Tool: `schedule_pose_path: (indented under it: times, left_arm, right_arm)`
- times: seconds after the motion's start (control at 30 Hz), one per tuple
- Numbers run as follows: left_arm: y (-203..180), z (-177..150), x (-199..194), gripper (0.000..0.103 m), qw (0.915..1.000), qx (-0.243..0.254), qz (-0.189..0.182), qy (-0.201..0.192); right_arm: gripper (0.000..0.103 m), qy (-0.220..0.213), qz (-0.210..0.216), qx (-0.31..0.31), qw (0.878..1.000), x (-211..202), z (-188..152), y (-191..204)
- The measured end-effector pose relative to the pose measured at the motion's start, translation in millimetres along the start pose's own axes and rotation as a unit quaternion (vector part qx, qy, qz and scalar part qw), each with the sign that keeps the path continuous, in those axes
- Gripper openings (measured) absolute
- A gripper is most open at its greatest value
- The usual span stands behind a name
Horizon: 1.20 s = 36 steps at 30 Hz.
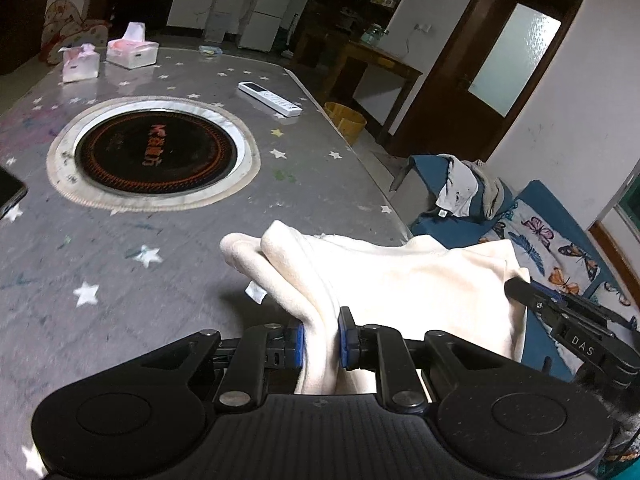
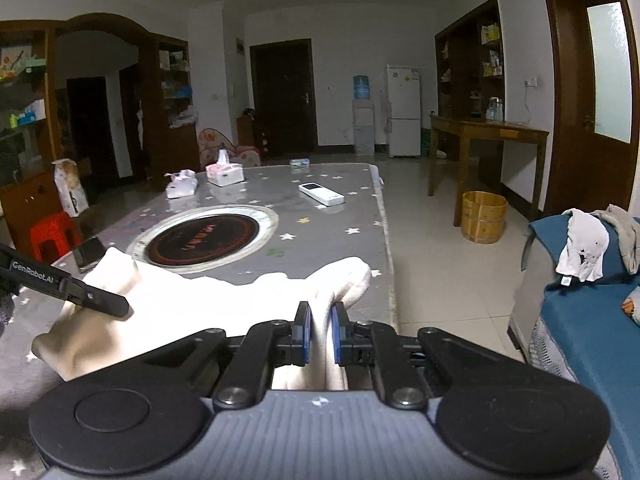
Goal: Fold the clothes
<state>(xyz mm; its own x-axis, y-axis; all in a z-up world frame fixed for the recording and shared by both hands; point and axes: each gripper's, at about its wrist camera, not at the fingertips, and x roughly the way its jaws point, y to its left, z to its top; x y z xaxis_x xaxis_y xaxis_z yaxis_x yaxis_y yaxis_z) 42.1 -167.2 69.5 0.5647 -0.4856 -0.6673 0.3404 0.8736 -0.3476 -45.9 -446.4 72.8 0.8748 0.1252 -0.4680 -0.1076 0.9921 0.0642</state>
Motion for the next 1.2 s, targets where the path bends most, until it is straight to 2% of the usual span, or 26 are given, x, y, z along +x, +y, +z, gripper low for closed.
schedule_pose_path:
  times: [0.33,0.6,0.8,0.93,1.07,1.13,1.2]
  left_arm:
    - [0.7,0.0,35.7,0.018,0.9991,0.018,0.024,0.029]
    - [13.9,-3.6,45.5,0.031,0.9971,0.026,0.057,0.043]
    - [16.6,1.9,45.0,0.032,0.9957,0.032,0.079,0.035]
    - [10.8,9.8,40.1,0.032,0.9948,0.043,0.092,0.011]
    - [0.1,16.8,45.0,0.03,0.9965,0.049,0.066,0.01]
    - [-6.3,18.7,52.9,0.03,0.997,0.054,0.053,0.016]
    - [-11.5,20.8,62.8,0.03,0.997,0.059,0.045,0.021]
  right_arm:
    - [0.009,0.025,-0.012,0.003,1.0,28.6,-8.4,-18.1]
    - [0.01,0.058,-0.026,0.007,0.998,51.4,-20.9,-32.7]
    - [0.012,0.06,-0.053,0.008,0.997,52.0,-20.3,-39.8]
    - [0.012,0.064,-0.023,0.007,0.998,55.4,-17.6,-32.0]
    - [0.013,0.074,0.014,0.007,0.997,66.6,-16.9,-19.5]
    - [0.019,0.079,0.026,0.005,0.997,75.6,-16.2,-11.4]
    - [0.019,0.082,0.034,0.004,0.996,83.9,-15.0,-4.9]
